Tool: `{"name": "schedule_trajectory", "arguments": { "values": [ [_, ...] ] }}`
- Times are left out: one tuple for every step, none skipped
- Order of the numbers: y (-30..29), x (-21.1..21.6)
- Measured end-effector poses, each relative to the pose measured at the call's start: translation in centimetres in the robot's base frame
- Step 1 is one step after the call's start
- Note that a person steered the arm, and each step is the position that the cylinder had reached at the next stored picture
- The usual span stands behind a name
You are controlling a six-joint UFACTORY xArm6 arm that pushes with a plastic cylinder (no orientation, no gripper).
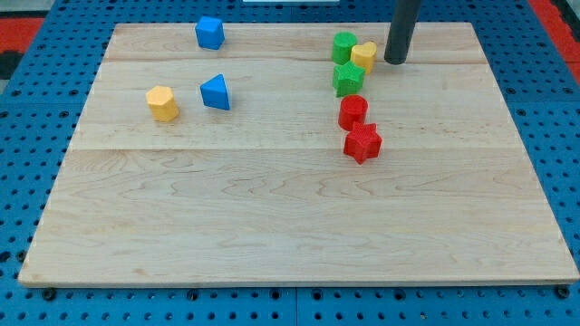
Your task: Push the yellow heart to the green circle
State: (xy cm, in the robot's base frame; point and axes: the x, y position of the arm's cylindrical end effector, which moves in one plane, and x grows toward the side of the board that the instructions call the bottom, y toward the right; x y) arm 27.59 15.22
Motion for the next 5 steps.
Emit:
{"name": "schedule_trajectory", "arguments": {
  "values": [
    [0.0,0.0],
    [0.0,0.0],
    [-0.3,0.0],
    [-2.0,0.0],
    [-3.8,0.0]
  ]
}}
